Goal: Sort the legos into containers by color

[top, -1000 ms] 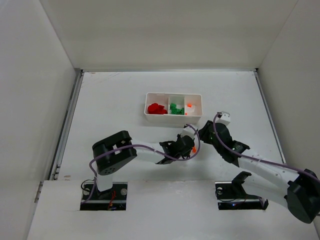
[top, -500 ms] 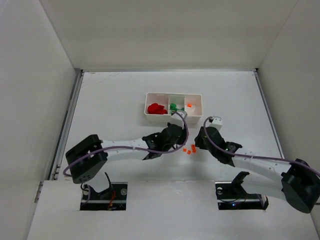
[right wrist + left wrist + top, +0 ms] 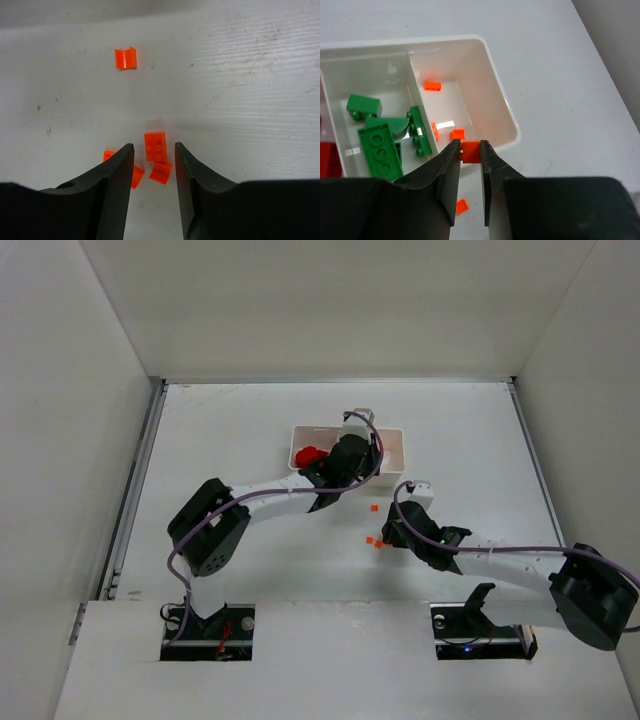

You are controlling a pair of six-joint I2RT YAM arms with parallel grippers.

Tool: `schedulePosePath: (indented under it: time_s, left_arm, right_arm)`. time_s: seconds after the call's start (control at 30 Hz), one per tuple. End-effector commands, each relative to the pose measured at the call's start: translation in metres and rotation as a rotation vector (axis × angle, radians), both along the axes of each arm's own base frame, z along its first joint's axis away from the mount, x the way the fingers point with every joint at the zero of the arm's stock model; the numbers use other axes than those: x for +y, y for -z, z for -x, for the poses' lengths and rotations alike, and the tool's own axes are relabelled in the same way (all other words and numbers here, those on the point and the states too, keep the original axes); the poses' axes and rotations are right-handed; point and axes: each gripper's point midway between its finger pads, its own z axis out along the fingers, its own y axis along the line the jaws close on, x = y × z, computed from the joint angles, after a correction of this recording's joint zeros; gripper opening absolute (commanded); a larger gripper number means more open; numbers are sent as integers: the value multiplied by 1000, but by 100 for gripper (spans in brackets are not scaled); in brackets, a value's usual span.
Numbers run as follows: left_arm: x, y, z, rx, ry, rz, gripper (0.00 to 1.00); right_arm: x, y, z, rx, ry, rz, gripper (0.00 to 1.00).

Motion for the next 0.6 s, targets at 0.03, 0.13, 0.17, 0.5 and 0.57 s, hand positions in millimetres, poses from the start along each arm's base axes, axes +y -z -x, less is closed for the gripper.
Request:
schedulePosePath:
  time_s: [0.03, 0.13, 0.17, 0.5, 0.57]
  left_arm:
    - [-23, -7, -27, 4, 30, 45, 13]
    - [-27, 4, -43, 20, 18, 35, 20]
    - [-28, 4, -46, 22, 16, 36, 24]
    - [-1, -31, -33, -16, 4, 96, 39]
    - [10, -35, -23, -12, -2, 112, 38]
  right_arm:
    - [9, -9, -9, -26, 13, -16, 44]
    - [12, -7, -11, -21, 8, -8, 44]
    - [12, -6, -11, -18, 9, -4, 44]
    - [15, 2, -13, 2, 5, 27, 33]
    - [16, 2, -13, 4, 4, 32, 28]
